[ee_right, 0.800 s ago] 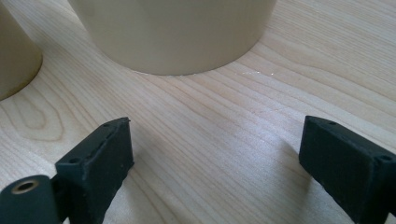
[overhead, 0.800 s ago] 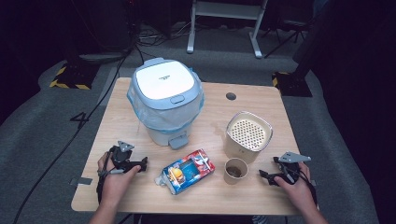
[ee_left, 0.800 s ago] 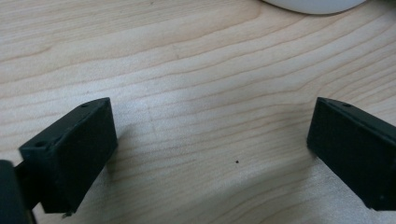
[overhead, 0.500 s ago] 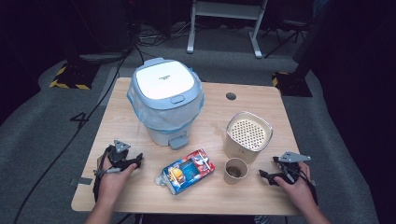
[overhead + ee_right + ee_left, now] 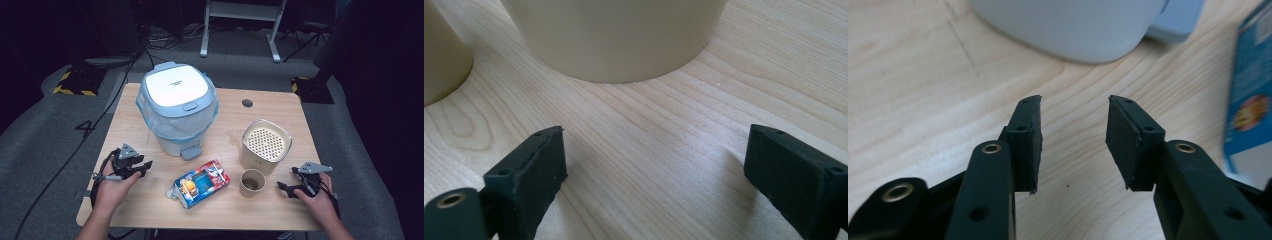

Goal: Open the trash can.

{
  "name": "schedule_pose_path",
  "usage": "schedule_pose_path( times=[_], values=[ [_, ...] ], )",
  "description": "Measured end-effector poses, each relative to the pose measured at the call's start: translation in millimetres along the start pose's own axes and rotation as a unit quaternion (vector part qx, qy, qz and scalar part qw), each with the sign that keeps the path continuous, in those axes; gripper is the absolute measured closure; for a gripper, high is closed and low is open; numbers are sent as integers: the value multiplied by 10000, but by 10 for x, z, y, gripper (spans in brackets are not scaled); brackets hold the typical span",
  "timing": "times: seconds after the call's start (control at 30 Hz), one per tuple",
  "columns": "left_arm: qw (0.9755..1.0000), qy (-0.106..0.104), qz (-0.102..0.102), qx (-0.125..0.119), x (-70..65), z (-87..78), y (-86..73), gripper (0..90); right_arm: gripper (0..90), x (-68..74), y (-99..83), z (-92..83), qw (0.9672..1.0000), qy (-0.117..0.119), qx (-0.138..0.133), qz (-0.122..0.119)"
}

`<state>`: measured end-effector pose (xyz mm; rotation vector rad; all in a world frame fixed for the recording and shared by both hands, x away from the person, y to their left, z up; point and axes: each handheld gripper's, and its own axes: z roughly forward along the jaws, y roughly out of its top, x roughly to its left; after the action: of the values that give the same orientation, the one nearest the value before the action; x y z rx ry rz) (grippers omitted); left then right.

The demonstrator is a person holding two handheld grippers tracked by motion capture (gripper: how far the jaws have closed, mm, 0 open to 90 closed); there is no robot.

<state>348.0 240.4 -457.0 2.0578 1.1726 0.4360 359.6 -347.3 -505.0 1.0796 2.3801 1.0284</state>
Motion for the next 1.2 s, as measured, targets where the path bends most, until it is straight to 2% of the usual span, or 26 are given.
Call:
schedule_pose_path(
  times=[0.07,0.1,0.13,0.2,0.23,0.3,0.33,0.47,0.5,0.53,0.7,0.8,0.93,0.97,1.0,1.03,1.07,1.1,1.2],
  values=[
    [9999,-146,61,-59,-25,-114,105,624,100,0,0,0,10000,-1,-1,0],
    [9999,-146,61,-59,-25,-114,105,636,100,0,0,0,10000,-1,-1,0],
    [9994,-291,96,-133,-48,-199,191,647,100,0,0,0,10000,0,0,0],
    [9992,-337,135,-159,-58,-238,229,670,100,0,0,0,10000,0,0,1],
    [9988,-371,219,-210,-72,-303,297,680,100,0,0,0,10000,0,0,2],
    [9985,-419,229,-252,-86,-343,343,705,100,0,0,0,10000,1,2,0],
    [9977,-553,240,-310,-103,-402,418,732,101,0,0,0,10000,1,2,0],
    [9955,-702,465,-439,-155,-485,557,851,101,-1,0,0,10000,4,-3,7],
    [9955,-702,465,-439,-155,-485,557,864,101,-1,0,-1,10000,2,-2,8],
    [9940,-773,484,-597,-172,-532,632,882,101,-1,0,0,10000,3,-3,7],
    [9918,-863,545,-766,-179,-592,751,900,101,-1,0,0,10000,3,-3,6],
    [9885,-1019,649,-909,-209,-646,872,900,101,-1,0,-1,10000,3,-3,7],
    [9847,-1194,642,-1098,-224,-691,959,900,101,-1,0,-1,10000,4,-2,6],
    [9847,-1194,642,-1098,-224,-691,959,900,101,-1,0,-1,10000,4,-2,6],
    [9826,-1284,618,-1192,-222,-717,1004,900,101,0,0,-1,10000,2,-3,9],
    [9815,-1322,619,-1241,-219,-735,1030,900,101,0,0,-1,10000,3,-3,7],
    [9815,-1322,619,-1241,-219,-735,1030,900,101,0,0,-1,10000,3,-3,7],
    [9796,-1386,602,-1323,-214,-760,1071,900,101,-1,0,0,10000,3,-4,6],
    [9768,-1446,588,-1469,-209,-793,1126,900,101,-1,0,0,10000,4,-3,6]
  ],
)
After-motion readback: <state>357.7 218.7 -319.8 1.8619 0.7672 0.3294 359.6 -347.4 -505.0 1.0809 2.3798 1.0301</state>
